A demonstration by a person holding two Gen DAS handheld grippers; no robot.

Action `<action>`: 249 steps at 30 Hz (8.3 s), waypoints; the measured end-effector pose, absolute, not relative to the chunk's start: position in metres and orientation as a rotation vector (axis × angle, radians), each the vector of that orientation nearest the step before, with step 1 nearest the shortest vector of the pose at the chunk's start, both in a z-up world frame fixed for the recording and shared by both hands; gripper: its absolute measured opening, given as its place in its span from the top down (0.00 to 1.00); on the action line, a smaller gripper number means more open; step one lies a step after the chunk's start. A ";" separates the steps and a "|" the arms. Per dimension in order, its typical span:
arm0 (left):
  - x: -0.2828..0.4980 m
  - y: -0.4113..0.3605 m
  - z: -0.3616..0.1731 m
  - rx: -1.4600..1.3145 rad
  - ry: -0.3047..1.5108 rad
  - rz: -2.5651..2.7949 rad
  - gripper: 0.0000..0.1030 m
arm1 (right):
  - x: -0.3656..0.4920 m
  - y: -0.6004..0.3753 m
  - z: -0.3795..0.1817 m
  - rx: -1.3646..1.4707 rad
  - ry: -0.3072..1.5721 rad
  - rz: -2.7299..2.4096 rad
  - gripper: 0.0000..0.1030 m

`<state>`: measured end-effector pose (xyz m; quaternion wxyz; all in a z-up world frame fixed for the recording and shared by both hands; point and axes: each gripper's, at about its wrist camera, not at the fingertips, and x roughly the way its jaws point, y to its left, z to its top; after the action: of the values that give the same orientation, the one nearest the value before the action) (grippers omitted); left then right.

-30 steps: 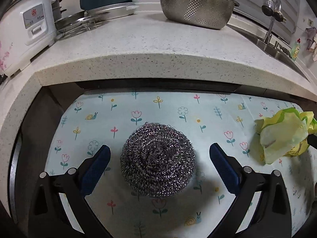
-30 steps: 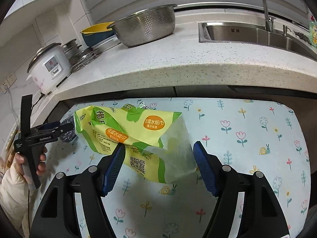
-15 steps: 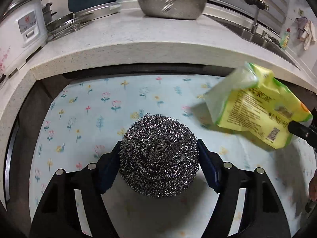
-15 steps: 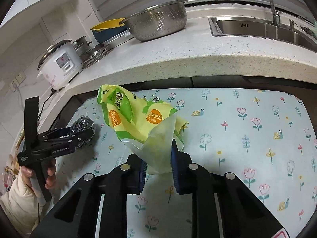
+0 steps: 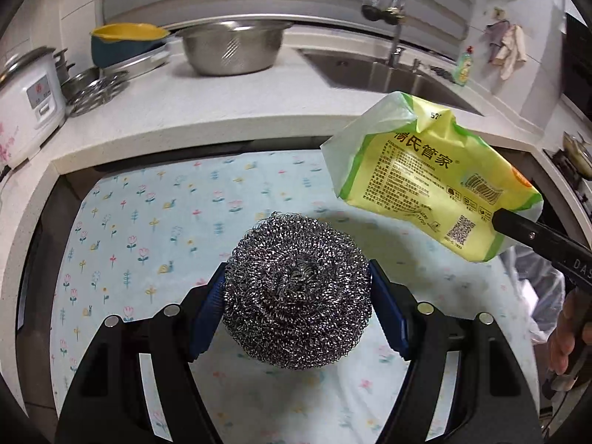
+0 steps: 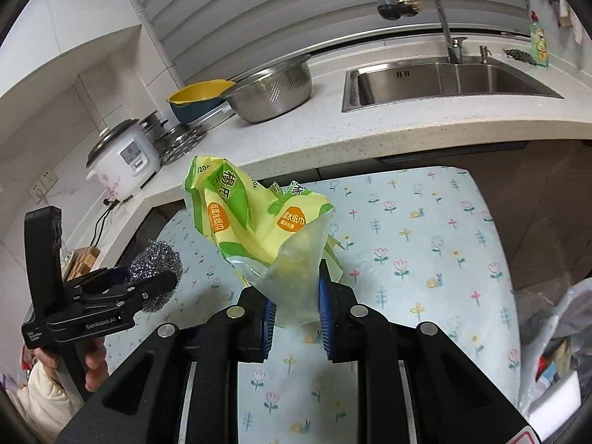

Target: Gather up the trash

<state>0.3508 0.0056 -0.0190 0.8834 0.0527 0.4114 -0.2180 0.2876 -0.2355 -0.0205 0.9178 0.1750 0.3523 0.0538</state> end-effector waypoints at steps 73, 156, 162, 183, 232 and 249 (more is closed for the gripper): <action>0.125 -0.336 -0.020 0.317 0.820 -0.962 0.26 | -0.048 -0.474 0.009 0.574 0.544 -0.463 0.81; 0.087 -0.187 0.005 0.193 0.807 -0.536 0.07 | -0.026 -0.364 0.033 0.272 0.674 -0.401 0.06; 0.074 -0.184 0.003 0.203 0.792 -0.505 0.07 | -0.035 -0.355 0.026 0.254 0.688 -0.402 0.06; 0.046 -0.173 -0.014 0.242 0.789 -0.429 0.07 | -0.058 -0.341 0.003 0.271 0.694 -0.390 0.06; 0.040 -0.166 -0.028 0.235 0.809 -0.381 0.07 | -0.060 -0.328 -0.016 0.227 0.710 -0.376 0.06; 0.038 -0.165 -0.026 0.245 0.797 -0.381 0.07 | -0.059 -0.326 -0.016 0.224 0.713 -0.375 0.06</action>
<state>0.0377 -0.1647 -0.0258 0.8968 0.1181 0.3848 -0.1839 -0.0588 -0.3261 -0.0164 0.9139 0.1089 0.3462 -0.1820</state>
